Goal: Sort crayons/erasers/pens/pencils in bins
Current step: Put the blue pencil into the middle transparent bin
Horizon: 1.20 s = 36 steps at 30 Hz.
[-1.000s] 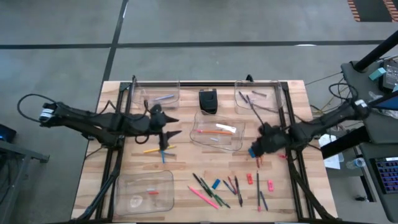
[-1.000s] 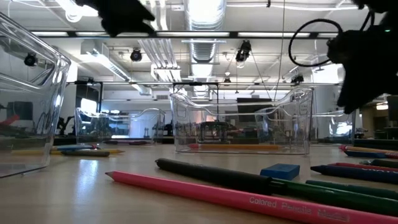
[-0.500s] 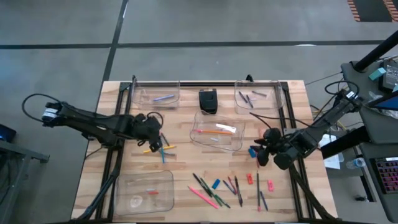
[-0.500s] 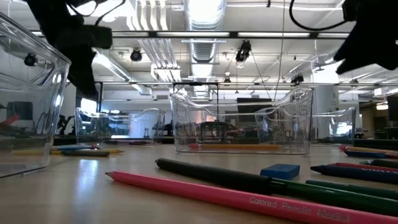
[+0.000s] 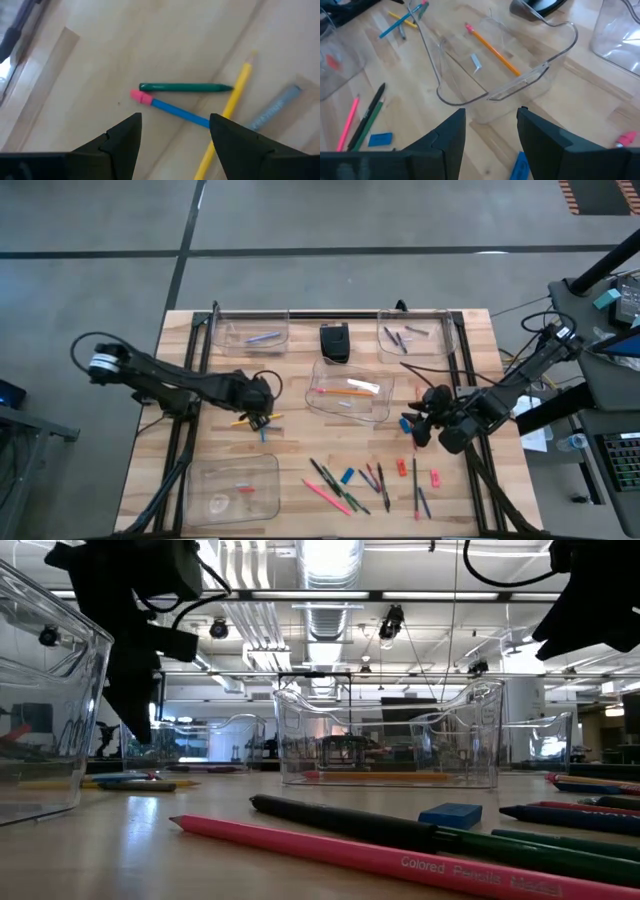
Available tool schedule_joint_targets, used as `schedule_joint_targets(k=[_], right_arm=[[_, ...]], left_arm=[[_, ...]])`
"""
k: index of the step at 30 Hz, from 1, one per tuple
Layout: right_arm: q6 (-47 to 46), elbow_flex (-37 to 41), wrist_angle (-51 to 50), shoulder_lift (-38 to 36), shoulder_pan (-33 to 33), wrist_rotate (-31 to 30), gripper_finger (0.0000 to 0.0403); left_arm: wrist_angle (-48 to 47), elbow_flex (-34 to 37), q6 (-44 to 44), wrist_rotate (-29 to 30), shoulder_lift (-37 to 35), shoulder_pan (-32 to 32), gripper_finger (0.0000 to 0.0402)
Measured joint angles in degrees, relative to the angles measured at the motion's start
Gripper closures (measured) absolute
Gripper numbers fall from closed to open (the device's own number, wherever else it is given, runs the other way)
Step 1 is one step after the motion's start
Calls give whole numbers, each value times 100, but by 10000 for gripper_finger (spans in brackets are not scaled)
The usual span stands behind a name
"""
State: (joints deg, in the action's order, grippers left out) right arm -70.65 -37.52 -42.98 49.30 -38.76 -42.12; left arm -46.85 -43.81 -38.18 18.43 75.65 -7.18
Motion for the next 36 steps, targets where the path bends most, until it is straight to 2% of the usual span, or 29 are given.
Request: schedule_joint_targets(k=[3,7,13,17,36], right_arm=[[2,2,2,50,0,7,236],[-44,2,4,114,0,56,236],[-57,2,3,185,0,56,236],[-81,2,5,181,2,47,236],[-151,24,12,181,2,-5,236]], left_arm=[[337,212,-44,426,-31,7,183],[741,676,-201,473,-511,94,183],[1444,1338,-780,148,-1511,206,183],[1591,1561,-1026,-310,-1702,208,183],[2068,1557,-1276,-377,4,234,183]])
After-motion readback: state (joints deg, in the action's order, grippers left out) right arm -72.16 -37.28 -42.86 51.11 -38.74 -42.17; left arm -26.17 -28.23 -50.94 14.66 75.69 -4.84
